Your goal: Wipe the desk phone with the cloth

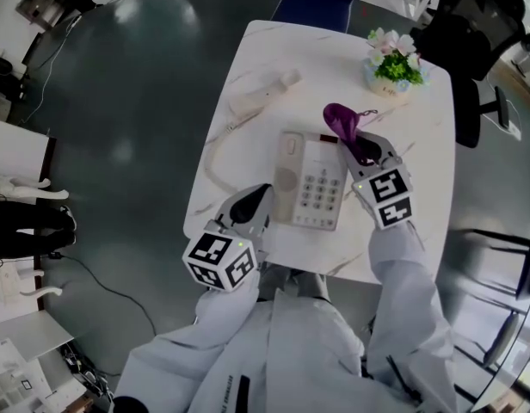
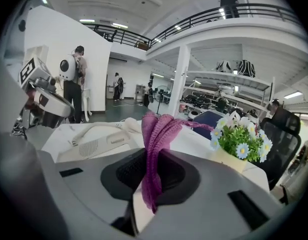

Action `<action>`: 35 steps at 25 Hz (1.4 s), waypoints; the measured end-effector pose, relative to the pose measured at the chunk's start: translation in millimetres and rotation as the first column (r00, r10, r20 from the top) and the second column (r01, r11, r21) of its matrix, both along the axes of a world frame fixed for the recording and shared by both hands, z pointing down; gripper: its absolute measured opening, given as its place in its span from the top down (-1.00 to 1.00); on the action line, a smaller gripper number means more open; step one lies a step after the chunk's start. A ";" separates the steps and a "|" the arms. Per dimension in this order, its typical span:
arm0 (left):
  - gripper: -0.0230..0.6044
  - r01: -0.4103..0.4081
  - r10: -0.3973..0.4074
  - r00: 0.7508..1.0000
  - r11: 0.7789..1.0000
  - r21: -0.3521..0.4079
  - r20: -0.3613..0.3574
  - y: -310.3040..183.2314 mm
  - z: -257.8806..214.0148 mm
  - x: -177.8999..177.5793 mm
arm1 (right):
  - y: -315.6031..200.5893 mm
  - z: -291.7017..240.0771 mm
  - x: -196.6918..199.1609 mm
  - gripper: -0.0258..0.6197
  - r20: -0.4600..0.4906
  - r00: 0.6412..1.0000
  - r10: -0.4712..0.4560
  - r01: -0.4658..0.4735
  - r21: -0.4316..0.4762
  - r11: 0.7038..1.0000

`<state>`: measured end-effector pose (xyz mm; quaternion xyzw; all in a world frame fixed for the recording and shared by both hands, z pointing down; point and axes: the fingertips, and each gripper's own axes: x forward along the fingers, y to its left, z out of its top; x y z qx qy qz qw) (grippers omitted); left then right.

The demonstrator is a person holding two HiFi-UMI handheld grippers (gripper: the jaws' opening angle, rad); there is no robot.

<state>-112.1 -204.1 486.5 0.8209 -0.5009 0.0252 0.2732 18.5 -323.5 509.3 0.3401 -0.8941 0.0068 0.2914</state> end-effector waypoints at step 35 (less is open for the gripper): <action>0.94 -0.126 0.125 0.991 0.992 -0.004 -0.039 13.2 7.9 0.7 | 51.6 31.8 -11.6 0.80 -0.128 0.991 -0.045 0.023 -0.167 0.986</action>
